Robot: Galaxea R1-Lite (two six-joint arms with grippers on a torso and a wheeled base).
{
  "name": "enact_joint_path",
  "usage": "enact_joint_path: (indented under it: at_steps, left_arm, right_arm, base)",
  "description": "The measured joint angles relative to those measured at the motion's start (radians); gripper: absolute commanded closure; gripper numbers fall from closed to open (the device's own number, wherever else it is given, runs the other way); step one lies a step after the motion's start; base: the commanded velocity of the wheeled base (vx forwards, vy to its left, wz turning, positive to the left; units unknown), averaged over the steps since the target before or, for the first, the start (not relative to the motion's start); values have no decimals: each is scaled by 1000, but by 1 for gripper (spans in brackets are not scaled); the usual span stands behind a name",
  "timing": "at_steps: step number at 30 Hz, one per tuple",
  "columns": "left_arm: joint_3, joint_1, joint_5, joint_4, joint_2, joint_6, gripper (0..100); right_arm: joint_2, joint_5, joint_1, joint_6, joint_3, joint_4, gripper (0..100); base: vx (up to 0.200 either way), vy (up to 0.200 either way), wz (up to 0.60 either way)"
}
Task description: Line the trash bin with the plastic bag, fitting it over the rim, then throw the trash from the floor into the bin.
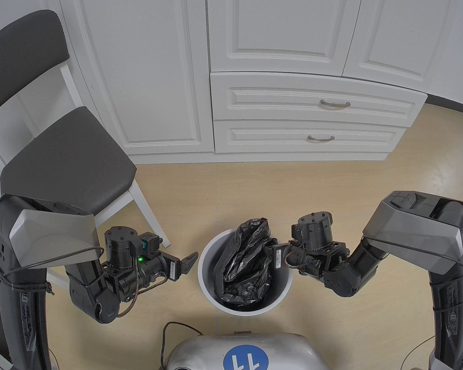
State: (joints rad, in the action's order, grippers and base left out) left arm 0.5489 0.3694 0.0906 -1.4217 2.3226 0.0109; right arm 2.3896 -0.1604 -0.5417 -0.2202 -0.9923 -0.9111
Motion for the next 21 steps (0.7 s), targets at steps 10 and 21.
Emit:
enact_joint_path:
  at_steps: [10, 21]
  left_arm:
    - [95, 17, 1, 11, 21, -4, 0]
    - [285, 82, 38, 143, 44, -11, 0]
  right_arm:
    - [-26, 1, -10, 0, 0, 10, 100]
    - [-66, 0, -42, -2, 42, 7, 100]
  base:
    - [0, 0, 0]
    - [0, 0, 0]
